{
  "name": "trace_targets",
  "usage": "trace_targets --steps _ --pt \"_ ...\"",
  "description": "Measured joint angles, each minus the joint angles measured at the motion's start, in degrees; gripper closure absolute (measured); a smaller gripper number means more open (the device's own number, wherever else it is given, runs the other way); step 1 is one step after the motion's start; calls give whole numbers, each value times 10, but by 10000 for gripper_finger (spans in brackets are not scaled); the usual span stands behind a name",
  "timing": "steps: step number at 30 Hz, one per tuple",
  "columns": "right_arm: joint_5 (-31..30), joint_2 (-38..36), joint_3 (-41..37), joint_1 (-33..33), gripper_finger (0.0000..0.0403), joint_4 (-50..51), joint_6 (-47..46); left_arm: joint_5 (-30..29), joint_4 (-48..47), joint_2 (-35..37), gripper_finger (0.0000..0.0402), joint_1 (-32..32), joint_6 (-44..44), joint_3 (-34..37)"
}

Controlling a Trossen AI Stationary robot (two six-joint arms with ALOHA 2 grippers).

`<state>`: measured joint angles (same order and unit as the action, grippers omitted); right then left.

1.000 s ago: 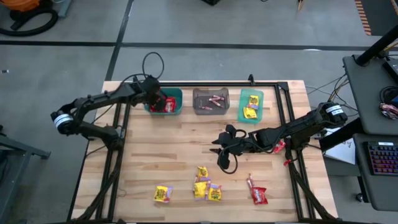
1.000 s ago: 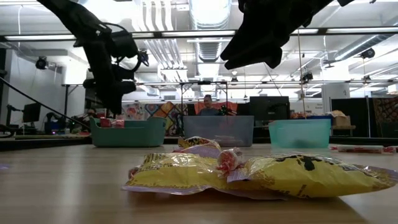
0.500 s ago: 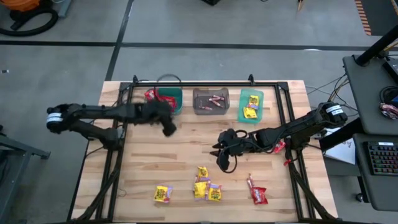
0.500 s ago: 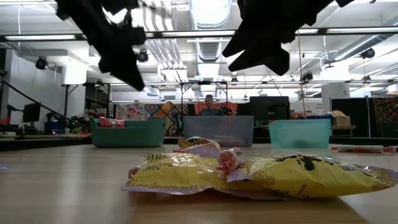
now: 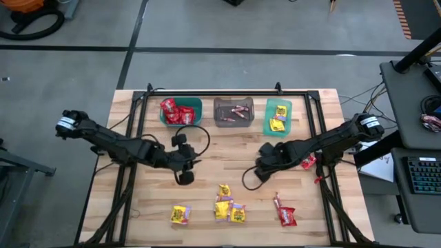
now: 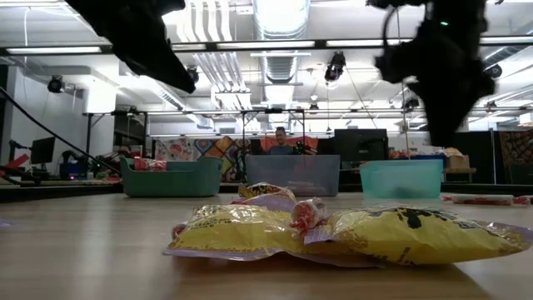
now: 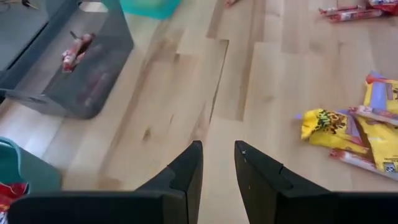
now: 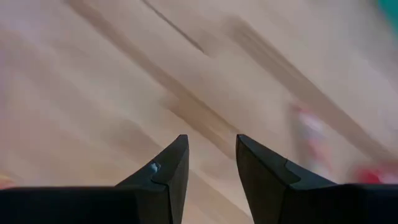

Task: Sort candy
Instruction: Put the white candy into the black bin

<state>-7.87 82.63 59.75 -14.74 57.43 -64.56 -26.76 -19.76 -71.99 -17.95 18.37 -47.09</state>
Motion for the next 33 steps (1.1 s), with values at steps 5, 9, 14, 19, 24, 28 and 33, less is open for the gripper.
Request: trace_targets --steps 5,9,14,19,24,28,33 --pt "10 0 -18 10 271 82 17 -44 12 0 324 3 -13 0" --pt "8 0 -45 37 256 77 112 -72 29 0 324 5 -39 0" --pt "18 0 -80 83 255 74 210 -72 37 0 324 5 -60 0" --pt "36 0 -121 115 262 -8 254 -72 37 0 324 5 -85 0" --pt "60 0 -175 120 264 -100 261 9 29 6 324 6 -151 0" --pt "67 -3 -205 120 285 -144 256 81 37 8 324 5 -180 0" --pt "68 -2 -211 120 373 -156 264 82 54 8 324 5 -167 5"
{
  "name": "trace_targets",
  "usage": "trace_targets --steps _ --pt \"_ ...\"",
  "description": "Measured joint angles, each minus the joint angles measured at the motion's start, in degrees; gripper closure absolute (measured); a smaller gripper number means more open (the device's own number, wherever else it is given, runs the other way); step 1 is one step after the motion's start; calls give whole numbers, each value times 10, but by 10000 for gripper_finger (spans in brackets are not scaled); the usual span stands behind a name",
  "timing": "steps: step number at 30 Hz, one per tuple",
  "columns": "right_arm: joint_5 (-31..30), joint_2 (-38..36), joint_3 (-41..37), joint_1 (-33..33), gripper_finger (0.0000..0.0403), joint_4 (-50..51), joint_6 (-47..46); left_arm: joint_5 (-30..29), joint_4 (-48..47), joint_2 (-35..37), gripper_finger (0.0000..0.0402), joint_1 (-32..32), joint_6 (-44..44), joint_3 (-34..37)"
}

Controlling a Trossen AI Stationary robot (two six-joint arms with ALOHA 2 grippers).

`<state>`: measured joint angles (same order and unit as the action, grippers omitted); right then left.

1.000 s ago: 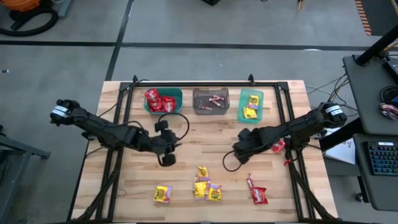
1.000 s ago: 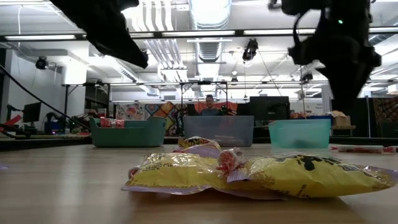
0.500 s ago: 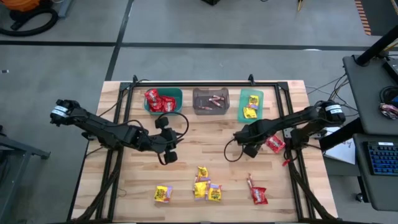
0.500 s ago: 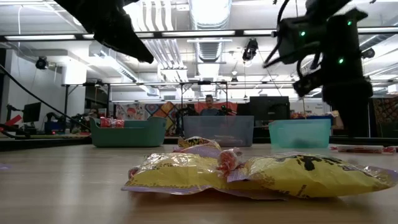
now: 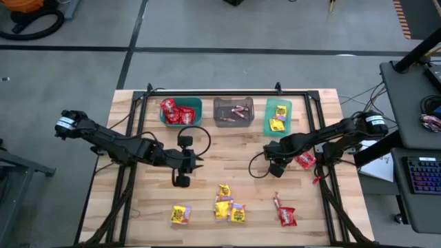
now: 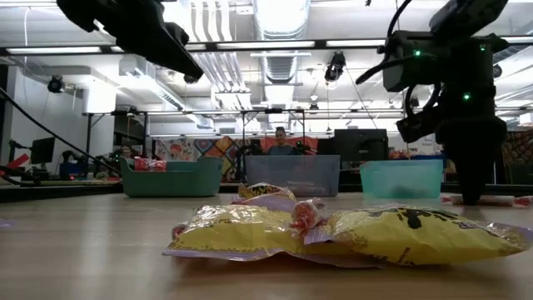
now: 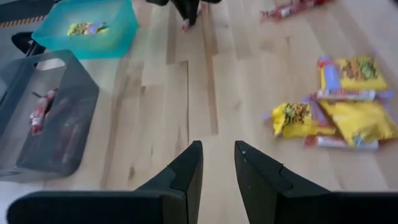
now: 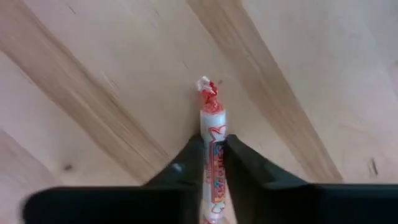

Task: Sort candy
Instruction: Put the white candy into the black bin

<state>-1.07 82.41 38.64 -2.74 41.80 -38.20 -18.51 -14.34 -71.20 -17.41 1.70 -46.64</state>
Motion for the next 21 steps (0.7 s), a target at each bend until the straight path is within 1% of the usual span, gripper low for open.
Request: trace_targets --steps 5,8,10,12,14,17,19,21 --pt "-3 -4 20 0 391 -6 18 -4 69 0 324 0 46 29" --pt "15 -13 43 1 395 -11 48 -6 74 0 324 0 88 43" --pt "18 -25 63 4 395 -25 68 -25 76 0 324 0 116 50" --pt "19 -40 81 10 395 -84 94 -47 75 0 324 -1 142 57" --pt "18 -47 93 20 395 -159 127 -50 75 0 324 0 158 63" --pt "17 -51 114 42 395 -291 194 -50 73 0 324 0 160 66" --pt "3 -51 127 62 395 -371 245 -50 70 0 324 0 154 65" --pt "-29 -41 135 81 395 -451 294 -50 69 0 324 0 144 63"
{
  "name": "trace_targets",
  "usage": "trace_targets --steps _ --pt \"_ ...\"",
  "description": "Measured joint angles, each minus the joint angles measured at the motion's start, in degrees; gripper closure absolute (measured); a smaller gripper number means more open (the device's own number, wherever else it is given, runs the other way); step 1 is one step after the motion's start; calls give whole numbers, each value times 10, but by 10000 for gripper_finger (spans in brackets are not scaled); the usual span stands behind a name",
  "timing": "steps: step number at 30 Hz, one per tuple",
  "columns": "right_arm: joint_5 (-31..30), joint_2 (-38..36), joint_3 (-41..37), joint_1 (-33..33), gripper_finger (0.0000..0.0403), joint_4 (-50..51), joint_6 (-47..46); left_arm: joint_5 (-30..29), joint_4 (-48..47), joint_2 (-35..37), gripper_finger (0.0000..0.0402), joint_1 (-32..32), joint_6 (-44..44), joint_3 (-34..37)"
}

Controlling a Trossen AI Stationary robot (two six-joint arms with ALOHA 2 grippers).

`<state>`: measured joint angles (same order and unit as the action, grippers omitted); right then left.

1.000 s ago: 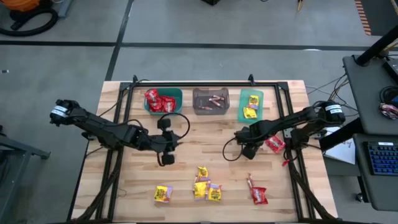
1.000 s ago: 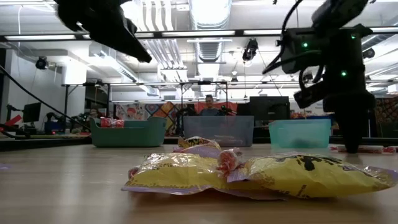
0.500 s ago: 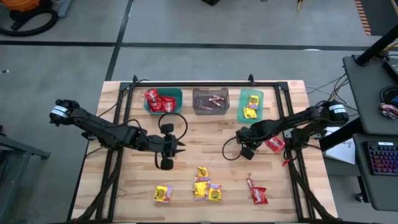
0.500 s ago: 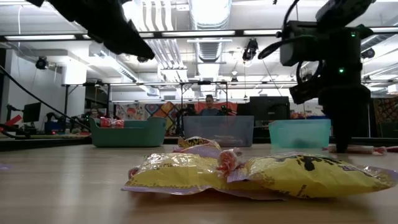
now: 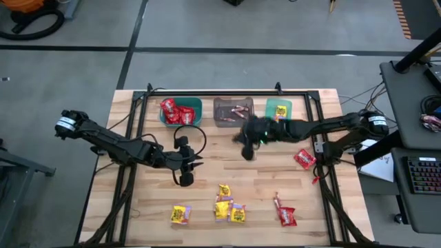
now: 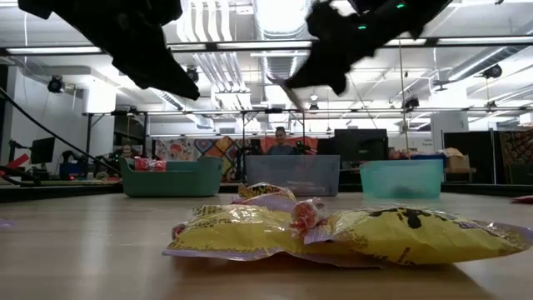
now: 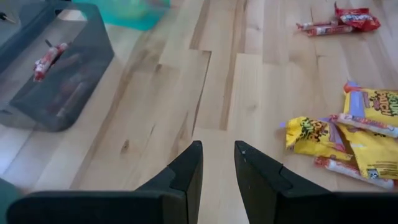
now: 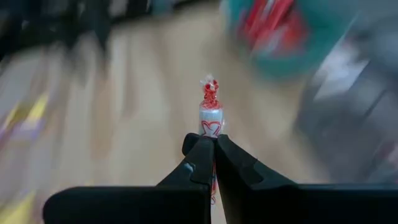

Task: Sort candy
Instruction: Put the white candy into the black bin

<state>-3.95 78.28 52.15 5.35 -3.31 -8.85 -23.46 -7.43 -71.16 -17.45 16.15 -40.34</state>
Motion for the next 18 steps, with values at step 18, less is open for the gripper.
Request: trace_targets --steps 18 --pt "-112 238 20 166 394 -326 16 0 -43 11 324 0 26 -9"
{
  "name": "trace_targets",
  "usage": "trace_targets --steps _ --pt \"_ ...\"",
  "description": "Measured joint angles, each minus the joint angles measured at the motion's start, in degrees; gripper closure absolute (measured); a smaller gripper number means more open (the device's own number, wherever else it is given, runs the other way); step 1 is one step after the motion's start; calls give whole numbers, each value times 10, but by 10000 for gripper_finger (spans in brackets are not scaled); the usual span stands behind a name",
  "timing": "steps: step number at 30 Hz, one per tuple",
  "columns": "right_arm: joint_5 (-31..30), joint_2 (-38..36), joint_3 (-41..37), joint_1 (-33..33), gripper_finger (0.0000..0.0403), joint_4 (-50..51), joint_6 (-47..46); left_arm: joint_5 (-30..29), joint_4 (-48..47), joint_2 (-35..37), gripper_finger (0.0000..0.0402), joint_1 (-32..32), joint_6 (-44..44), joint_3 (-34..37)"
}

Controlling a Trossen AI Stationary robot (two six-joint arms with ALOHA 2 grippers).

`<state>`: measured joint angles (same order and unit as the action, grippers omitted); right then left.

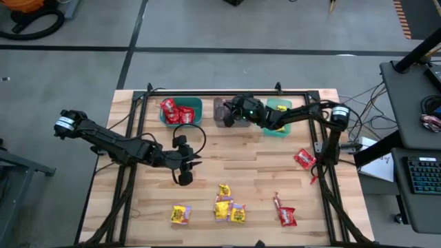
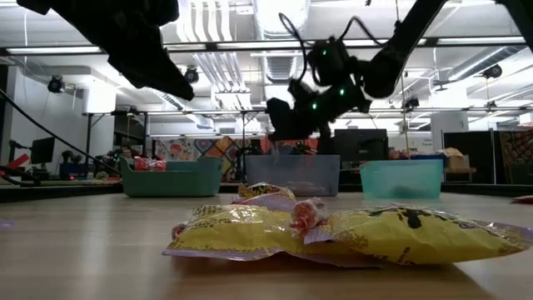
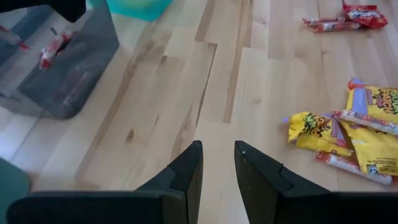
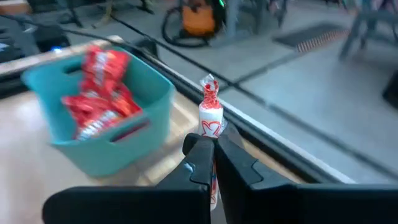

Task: Sort candy
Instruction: Put the white candy into the black bin, then put the yellow candy into the light green bin

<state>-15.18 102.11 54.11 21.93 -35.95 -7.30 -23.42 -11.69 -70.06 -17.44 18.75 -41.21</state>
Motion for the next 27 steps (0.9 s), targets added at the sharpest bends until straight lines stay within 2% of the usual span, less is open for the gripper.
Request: trace_targets --steps 5,13,18,22,27 --pt "20 12 1 5 376 6 -23 0 -13 -1 324 0 15 1" --pt "21 -18 1 5 291 70 -33 4 -22 -2 324 0 22 1" --pt "23 -66 1 -2 249 117 -33 13 -55 -2 324 0 70 1" --pt "76 -125 1 -21 232 160 -32 57 -93 -2 324 -2 110 1" --pt "157 -196 1 -60 232 257 -47 134 -133 -2 323 -12 139 1"
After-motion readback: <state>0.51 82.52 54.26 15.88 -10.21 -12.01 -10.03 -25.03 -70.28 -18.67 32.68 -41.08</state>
